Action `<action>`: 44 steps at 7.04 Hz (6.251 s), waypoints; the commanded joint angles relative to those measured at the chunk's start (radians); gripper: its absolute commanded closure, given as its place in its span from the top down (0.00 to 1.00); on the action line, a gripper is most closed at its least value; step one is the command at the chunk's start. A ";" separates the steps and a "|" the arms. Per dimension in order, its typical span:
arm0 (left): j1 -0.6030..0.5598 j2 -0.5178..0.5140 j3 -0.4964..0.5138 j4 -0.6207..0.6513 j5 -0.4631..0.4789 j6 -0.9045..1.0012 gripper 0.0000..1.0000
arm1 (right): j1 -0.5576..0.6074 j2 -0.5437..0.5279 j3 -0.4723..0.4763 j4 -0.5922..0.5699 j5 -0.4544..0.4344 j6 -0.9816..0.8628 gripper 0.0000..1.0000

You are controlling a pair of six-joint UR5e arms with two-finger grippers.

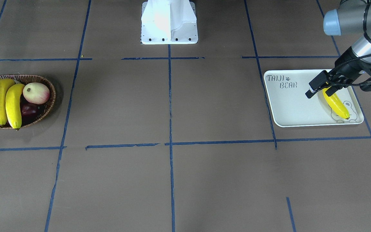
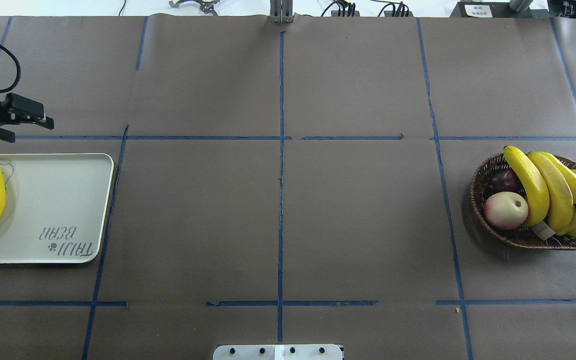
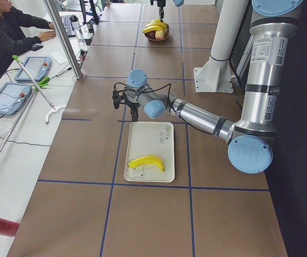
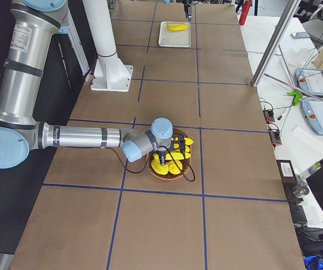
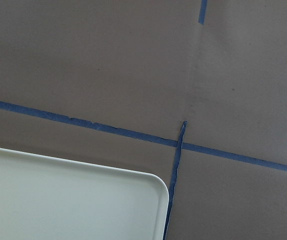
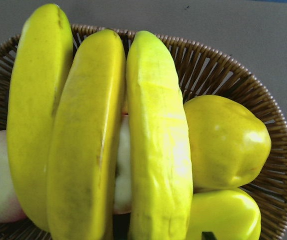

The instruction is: Transfer all bananas from basket to plate

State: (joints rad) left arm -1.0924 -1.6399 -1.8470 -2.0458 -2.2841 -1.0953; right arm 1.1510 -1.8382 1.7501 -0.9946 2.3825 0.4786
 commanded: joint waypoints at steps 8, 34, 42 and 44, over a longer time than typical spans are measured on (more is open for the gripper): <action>0.000 -0.027 0.015 0.000 -0.005 -0.005 1.00 | 0.265 -0.020 0.209 -0.012 0.168 -0.002 0.00; 0.465 -0.666 0.201 -0.149 0.281 -0.736 0.00 | -0.643 0.649 0.316 -0.016 -0.523 0.905 1.00; 0.207 -0.008 -0.017 0.035 0.135 -0.162 0.00 | -0.191 0.383 0.286 -0.016 -0.138 0.676 1.00; 0.207 0.079 0.023 0.035 0.200 -0.121 0.00 | -0.191 0.378 0.273 -0.016 -0.149 0.663 1.00</action>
State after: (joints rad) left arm -0.8858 -1.6237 -1.8394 -2.0112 -2.1286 -1.2487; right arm 0.9560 -1.4546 2.0307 -1.0111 2.2376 1.1557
